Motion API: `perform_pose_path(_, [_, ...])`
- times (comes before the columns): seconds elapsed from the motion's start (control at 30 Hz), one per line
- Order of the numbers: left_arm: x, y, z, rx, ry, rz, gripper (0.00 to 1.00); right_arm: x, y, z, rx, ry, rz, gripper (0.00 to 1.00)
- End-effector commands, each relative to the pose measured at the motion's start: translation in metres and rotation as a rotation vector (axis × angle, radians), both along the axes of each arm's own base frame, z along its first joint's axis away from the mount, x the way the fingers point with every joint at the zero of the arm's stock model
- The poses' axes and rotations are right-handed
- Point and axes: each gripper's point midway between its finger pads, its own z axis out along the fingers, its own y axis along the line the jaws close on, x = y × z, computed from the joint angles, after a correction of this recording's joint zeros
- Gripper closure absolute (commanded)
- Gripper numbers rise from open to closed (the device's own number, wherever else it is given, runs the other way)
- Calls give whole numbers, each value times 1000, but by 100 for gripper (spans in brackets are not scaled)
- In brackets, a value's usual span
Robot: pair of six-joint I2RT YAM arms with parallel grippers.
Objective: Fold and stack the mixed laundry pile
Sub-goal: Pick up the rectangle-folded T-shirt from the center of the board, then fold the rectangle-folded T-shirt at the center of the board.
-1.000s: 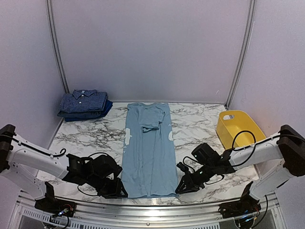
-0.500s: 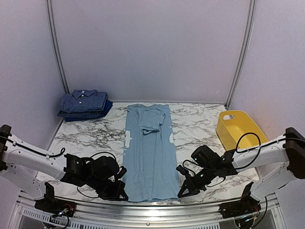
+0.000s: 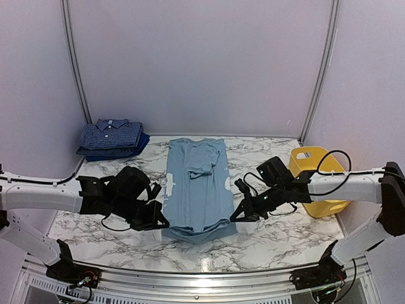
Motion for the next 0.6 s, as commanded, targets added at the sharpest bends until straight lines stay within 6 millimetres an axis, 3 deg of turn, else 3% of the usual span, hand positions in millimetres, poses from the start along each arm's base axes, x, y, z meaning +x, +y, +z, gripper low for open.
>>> perform_pose_path(0.0, [47, 2, 9, 48, -84, -13, 100, 47, 0, 4, -16, -83, -2, 100])
perform_pose_path(0.3, [145, 8, 7, 96, -143, 50, 100, 155, -4, 8, -16, -188, -63, 100])
perform_pose_path(0.57, [215, 2, 7, 90, -176, 72, 100, 228, -3, 4, 18, -211, -93, 100])
